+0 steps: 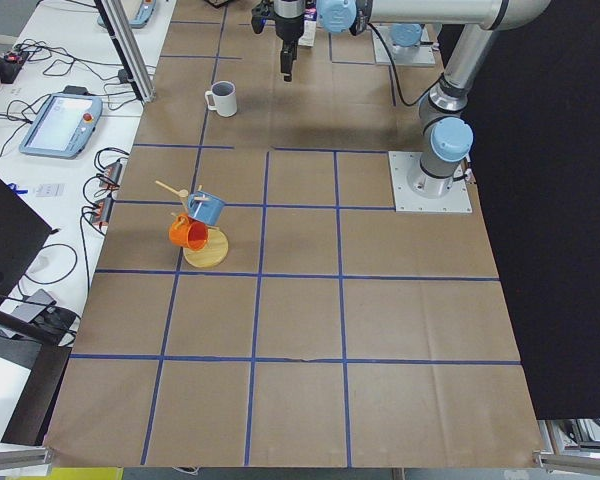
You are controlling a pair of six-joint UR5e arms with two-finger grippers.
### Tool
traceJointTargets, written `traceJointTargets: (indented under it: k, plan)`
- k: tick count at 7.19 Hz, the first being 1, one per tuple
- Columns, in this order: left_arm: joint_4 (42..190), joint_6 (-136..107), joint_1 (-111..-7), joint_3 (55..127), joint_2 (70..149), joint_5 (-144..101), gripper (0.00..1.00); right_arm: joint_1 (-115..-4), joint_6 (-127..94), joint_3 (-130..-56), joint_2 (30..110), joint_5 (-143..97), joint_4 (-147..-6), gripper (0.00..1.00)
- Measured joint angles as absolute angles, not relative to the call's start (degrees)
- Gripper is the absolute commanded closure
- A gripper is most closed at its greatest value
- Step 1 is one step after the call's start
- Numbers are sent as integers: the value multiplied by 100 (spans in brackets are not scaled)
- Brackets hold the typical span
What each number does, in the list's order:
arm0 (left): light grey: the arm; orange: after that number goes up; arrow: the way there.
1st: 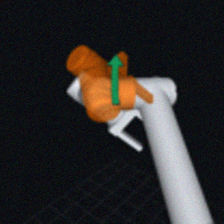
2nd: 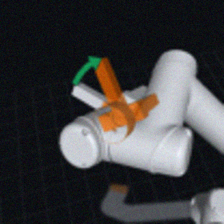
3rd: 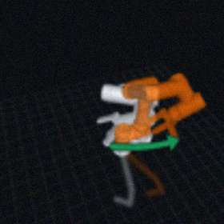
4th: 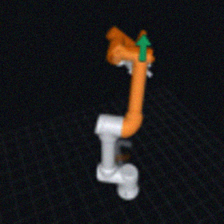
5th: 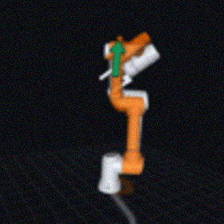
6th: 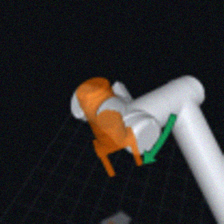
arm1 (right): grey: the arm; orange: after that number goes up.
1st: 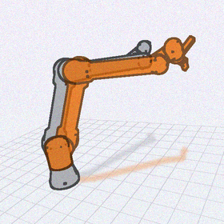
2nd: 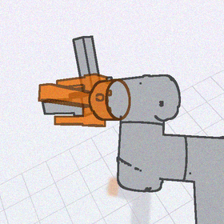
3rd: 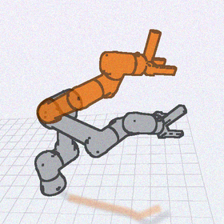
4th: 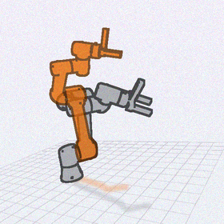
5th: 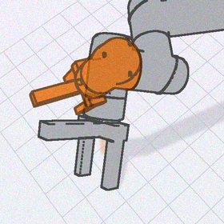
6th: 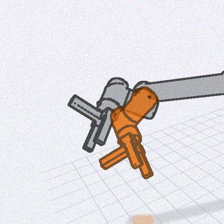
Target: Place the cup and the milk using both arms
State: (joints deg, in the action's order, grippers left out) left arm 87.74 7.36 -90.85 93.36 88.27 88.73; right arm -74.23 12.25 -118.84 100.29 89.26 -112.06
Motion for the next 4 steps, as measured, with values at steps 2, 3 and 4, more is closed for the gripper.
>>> traceJointTargets:
  k: [2,3,4]
  plan:
    - [8643,728,-9067,9364,8757,8925,0,-7453,1231,-10875,9623,8896,-10542,40]
    - [8623,716,-9049,9388,8726,8927,0,-7559,1218,-10326,9294,8861,-10305,40]
    - [8617,694,-9035,9396,8710,8924,0,-7818,1187,-9710,8855,8873,-10164,40]
